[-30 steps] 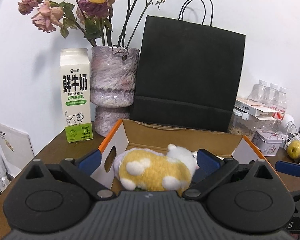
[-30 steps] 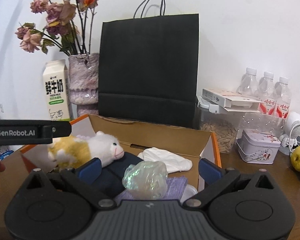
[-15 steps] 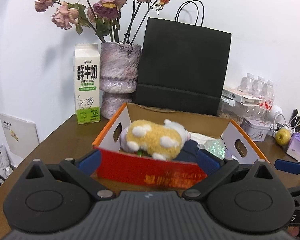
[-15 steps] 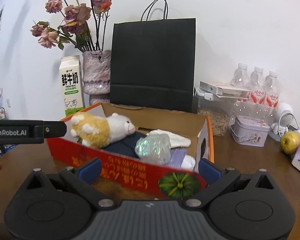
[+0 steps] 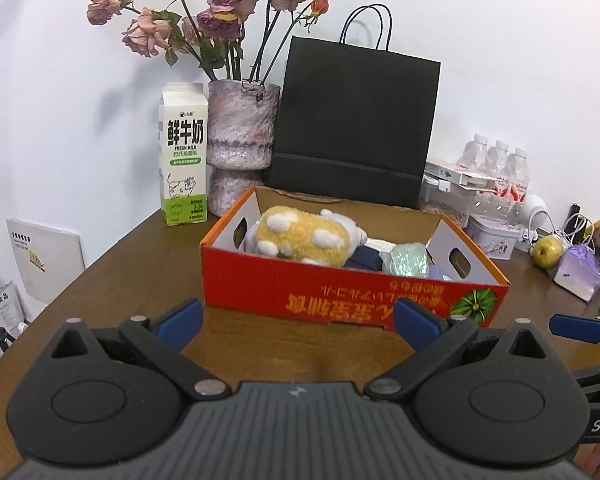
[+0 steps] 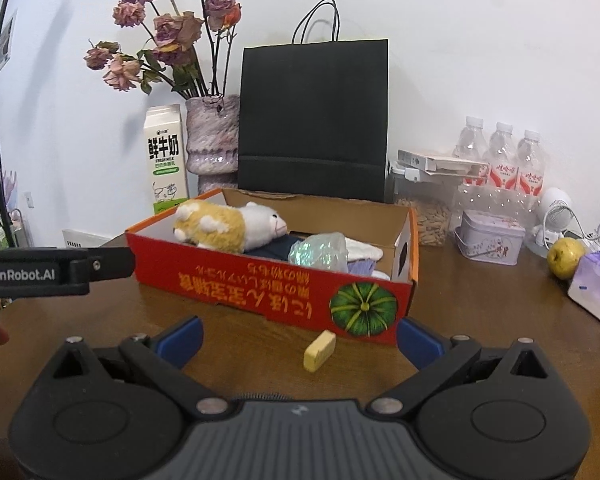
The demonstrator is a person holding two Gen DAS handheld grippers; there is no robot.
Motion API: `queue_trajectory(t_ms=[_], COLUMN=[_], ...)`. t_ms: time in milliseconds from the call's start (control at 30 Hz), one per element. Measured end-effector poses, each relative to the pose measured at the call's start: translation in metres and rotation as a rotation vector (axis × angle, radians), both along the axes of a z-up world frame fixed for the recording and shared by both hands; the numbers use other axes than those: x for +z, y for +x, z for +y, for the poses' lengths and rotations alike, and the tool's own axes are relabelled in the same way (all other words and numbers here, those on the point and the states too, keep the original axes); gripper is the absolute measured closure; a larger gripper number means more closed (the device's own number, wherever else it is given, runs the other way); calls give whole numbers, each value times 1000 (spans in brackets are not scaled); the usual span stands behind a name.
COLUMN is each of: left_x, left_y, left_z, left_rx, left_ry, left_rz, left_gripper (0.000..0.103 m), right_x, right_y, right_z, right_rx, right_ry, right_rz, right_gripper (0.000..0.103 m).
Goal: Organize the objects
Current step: 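Lower the right tool onto the black braided cable and close it, then move the left tool toward the small yellow block while the right tool holds the cable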
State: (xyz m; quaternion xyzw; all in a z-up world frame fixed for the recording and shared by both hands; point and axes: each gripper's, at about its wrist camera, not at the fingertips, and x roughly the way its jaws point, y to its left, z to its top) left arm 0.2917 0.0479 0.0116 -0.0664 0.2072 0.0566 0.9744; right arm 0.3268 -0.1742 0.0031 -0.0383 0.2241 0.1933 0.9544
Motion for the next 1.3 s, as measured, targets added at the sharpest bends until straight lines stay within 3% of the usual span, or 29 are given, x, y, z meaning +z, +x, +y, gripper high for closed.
queue_trajectory(t_ms=[400, 700, 1000, 1300], left_x=[-27, -43, -47, -47], left_y=[-36, -54, -54, -60], left_z=[2, 28, 63, 59], left_rx=[-43, -49, -2, -24], left_ry=[14, 30, -14, -13], left_rz=[85, 129, 147, 143], left_gripper=[0, 0, 0, 0], right_x=[-21, -41, -45, -53], right_y=[-39, -57, -32, -14], right_z=[-2, 8, 25, 39], right_rx=[15, 36, -16, -34], right_ry=[-31, -66, -46, -60], right_rz=[59, 107, 176, 225], right_gripper=[0, 0, 0, 0])
